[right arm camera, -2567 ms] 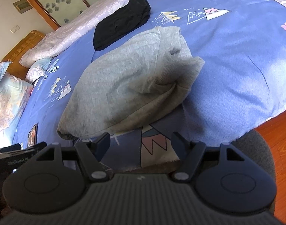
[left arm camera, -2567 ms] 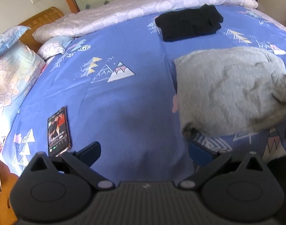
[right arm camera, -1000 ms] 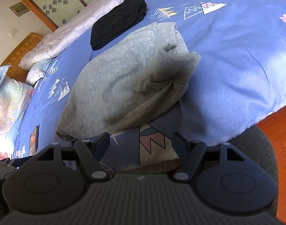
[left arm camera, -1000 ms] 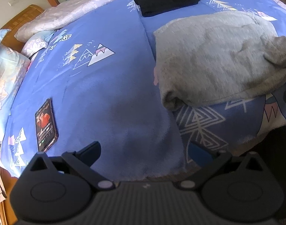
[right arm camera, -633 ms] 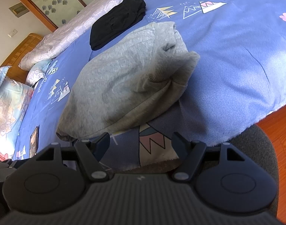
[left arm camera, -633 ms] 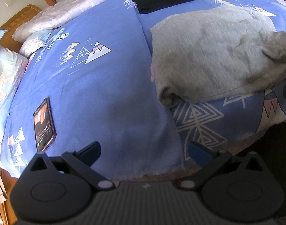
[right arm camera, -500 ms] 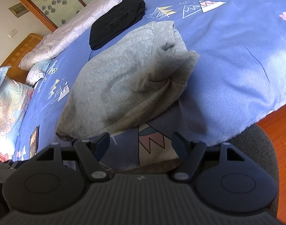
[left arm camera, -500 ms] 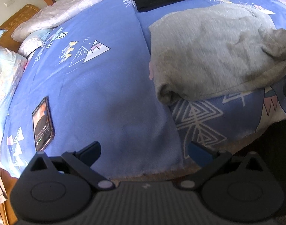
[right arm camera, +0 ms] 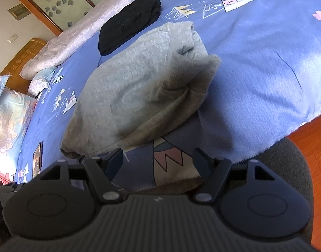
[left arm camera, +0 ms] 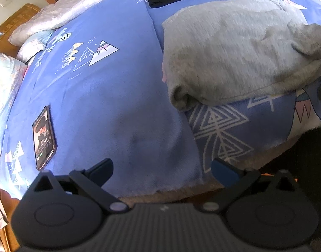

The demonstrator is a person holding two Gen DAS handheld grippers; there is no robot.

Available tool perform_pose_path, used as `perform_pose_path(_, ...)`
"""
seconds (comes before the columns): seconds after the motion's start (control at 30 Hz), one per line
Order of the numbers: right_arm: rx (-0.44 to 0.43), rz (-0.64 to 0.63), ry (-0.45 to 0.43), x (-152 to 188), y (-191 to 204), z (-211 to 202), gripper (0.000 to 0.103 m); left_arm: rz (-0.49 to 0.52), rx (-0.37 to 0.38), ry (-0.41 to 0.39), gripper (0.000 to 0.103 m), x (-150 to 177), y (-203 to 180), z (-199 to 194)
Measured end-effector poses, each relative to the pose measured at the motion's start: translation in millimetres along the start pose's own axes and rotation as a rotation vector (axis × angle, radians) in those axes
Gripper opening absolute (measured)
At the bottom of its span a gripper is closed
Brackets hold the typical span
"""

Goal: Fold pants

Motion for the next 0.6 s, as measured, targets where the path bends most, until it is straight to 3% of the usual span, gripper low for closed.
perform_pose_path(0.37, 0.001, 0.004, 0.003, -0.2, -2.9, 0.5, 0.075, 0.006, 0.004, 0.01, 0.103, 0.3, -1.5, 2.2)
perform_pose_path(0.6, -0.002, 0.0, 0.003, -0.7, -3.5, 0.9, 0.075, 0.001, 0.01, -0.041, 0.103, -0.2, -1.6, -5.9)
Point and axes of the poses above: each gripper's, at about its wrist camera, not at the fingertips, and z roughly the way its jaws point, y to its left, x to its underside, the point moved 2 cm from there along z, roughly the way its jaws point, and after that the axes turned 15 degrees about z, right-handed, at the moved point
